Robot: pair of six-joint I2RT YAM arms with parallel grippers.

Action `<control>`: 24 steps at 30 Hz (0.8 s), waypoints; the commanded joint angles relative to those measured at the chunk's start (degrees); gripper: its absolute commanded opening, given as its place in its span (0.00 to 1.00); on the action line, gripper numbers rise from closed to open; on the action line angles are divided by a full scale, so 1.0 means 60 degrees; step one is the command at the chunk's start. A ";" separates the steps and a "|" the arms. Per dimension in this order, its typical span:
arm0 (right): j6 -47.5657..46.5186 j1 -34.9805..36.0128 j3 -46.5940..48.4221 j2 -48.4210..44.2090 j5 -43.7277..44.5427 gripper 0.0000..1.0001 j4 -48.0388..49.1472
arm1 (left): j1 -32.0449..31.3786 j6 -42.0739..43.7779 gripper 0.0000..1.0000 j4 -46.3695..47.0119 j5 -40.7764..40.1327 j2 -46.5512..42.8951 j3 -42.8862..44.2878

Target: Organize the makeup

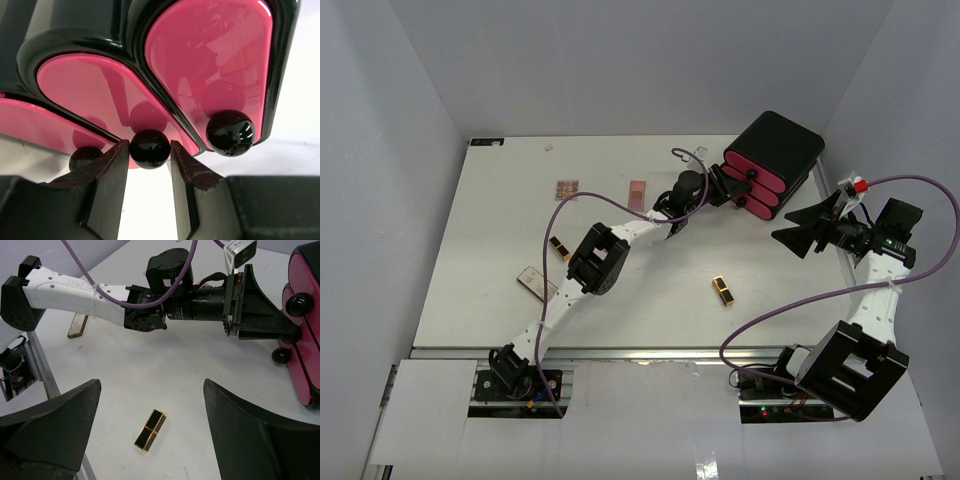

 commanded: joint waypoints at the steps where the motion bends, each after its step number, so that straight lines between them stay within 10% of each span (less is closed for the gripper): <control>1: 0.0074 -0.0073 -0.0041 0.0055 -0.0318 0.90 0.0258 | -0.0033 -0.0112 0.46 -0.0115 0.0193 -0.0034 0.0289; 10: 0.0107 -0.0148 -0.0099 0.0070 -0.0362 0.90 0.0308 | -0.0048 0.0034 0.23 0.0424 0.0498 -0.0841 -0.1287; 24: 0.0166 -0.0208 -0.0235 0.0089 -0.0251 0.90 0.0446 | -0.0033 0.1200 0.23 0.1998 0.0758 -0.4290 -0.6384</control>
